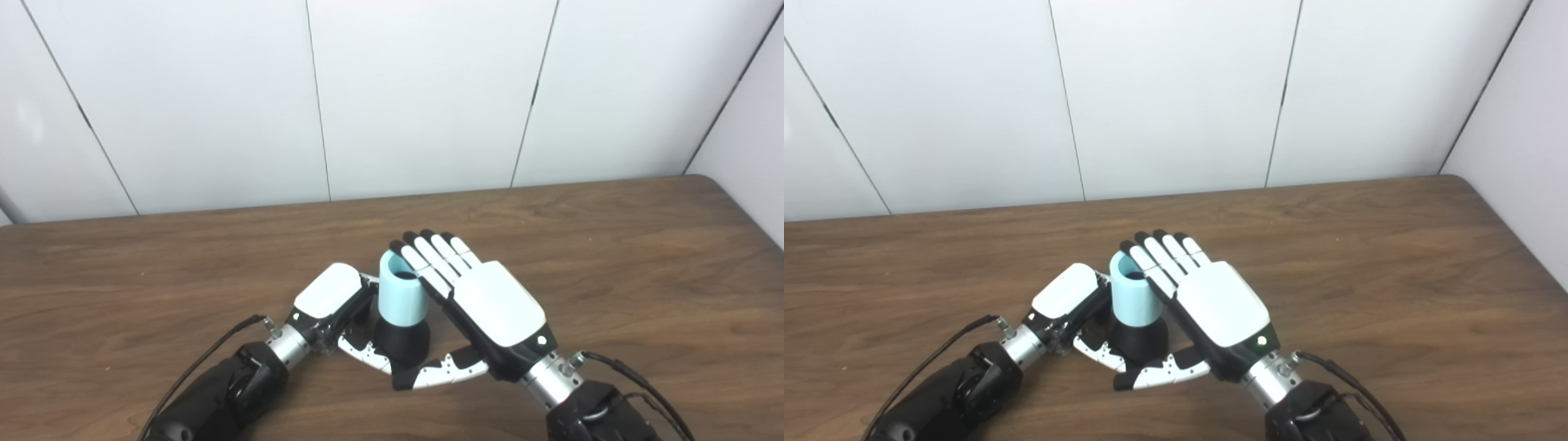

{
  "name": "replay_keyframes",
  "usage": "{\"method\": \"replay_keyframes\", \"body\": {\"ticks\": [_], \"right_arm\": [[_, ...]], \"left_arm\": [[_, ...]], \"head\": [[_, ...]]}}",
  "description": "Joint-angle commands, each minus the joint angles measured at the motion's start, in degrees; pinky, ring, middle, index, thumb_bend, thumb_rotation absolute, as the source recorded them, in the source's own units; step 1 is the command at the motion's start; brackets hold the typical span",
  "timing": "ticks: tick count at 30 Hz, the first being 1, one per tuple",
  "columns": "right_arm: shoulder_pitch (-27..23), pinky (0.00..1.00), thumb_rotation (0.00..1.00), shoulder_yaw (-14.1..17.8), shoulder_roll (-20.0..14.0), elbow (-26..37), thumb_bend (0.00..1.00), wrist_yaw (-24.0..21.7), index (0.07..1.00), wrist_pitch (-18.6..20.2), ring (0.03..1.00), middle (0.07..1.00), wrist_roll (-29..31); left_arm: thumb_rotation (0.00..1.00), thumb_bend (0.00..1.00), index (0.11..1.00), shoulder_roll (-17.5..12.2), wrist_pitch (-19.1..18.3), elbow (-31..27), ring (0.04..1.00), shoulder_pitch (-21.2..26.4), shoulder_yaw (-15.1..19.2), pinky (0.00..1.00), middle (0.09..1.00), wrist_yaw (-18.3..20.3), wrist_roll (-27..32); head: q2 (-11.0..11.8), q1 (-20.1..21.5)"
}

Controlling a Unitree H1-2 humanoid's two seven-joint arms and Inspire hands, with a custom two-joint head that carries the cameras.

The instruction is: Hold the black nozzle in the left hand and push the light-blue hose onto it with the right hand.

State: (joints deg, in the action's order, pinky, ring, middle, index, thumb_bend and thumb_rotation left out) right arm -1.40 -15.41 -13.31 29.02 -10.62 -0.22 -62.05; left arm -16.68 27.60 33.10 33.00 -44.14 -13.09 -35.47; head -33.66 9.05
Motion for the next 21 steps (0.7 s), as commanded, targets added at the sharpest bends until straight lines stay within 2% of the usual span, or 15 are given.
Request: {"method": "replay_keyframes", "body": {"ticks": [1,3,7,10,13,14,15,19,21], "right_arm": [[-1.0,1.00,0.97,1.9,0.0,1.7,0.87,3.2,1.000,-1.4,1.000,1.000,1.7],[-0.3,1.00,0.96,2.3,0.2,1.7,0.88,3.7,1.000,-2.0,1.000,1.000,2.0],[0.9,1.00,0.95,3.1,0.4,0.6,0.88,7.1,1.000,-4.0,1.000,1.000,3.9],[1.8,1.00,0.95,3.5,0.1,-0.3,0.86,9.8,1.000,-5.5,1.000,1.000,4.8],[2.2,1.00,0.96,3.8,0.0,-1.3,0.86,12.1,1.000,-7.1,1.000,1.000,5.4],[2.3,1.00,0.95,4.0,0.1,-1.7,0.85,13.3,1.000,-7.7,1.000,1.000,5.7],[2.4,1.00,0.95,4.3,0.2,-2.3,0.85,14.6,1.000,-8.4,1.000,1.000,6.5],[3.4,1.00,0.96,6.5,1.1,-4.6,0.84,17.8,1.000,-10.1,1.000,1.000,12.4],[4.6,1.00,0.95,8.2,1.9,-6.0,0.84,18.4,1.000,-10.7,1.000,1.000,18.6]], "left_arm": [[0.00,0.52,0.491,1.1,-3.7,11.3,0.363,-12.1,-9.4,0.33,0.480,13.6,-7.6],[0.00,0.52,0.490,1.2,-4.1,11.5,0.363,-12.0,-9.3,0.32,0.479,13.6,-7.5],[0.00,0.51,0.531,1.2,-4.2,12.0,0.362,-11.8,-9.2,0.32,0.417,13.4,-7.5],[0.00,0.51,0.538,1.5,-4.2,13.1,0.382,-11.6,-9.0,0.33,0.422,13.4,-7.3],[0.00,0.52,0.499,1.9,-3.3,14.4,0.351,-11.2,-9.0,0.31,0.466,12.4,-7.5],[0.00,0.51,0.513,1.9,-3.3,14.7,0.335,-11.1,-9.1,0.29,0.436,12.2,-7.6],[0.00,0.52,0.498,2.1,-3.5,15.0,0.323,-11.0,-9.0,0.28,0.459,12.2,-7.6],[0.00,0.52,0.490,2.6,-3.0,16.5,0.343,-10.6,-9.1,0.29,0.478,11.3,-7.5],[0.00,0.51,0.523,2.6,-2.9,16.7,0.352,-10.5,-9.2,0.30,0.431,11.2,-7.6]], "head": [[-0.1,0.1],[-0.1,0.1],[0.0,0.5],[0.0,0.4],[0.2,0.4],[0.3,0.5],[0.4,0.5],[0.7,0.4],[0.7,0.4]]}}
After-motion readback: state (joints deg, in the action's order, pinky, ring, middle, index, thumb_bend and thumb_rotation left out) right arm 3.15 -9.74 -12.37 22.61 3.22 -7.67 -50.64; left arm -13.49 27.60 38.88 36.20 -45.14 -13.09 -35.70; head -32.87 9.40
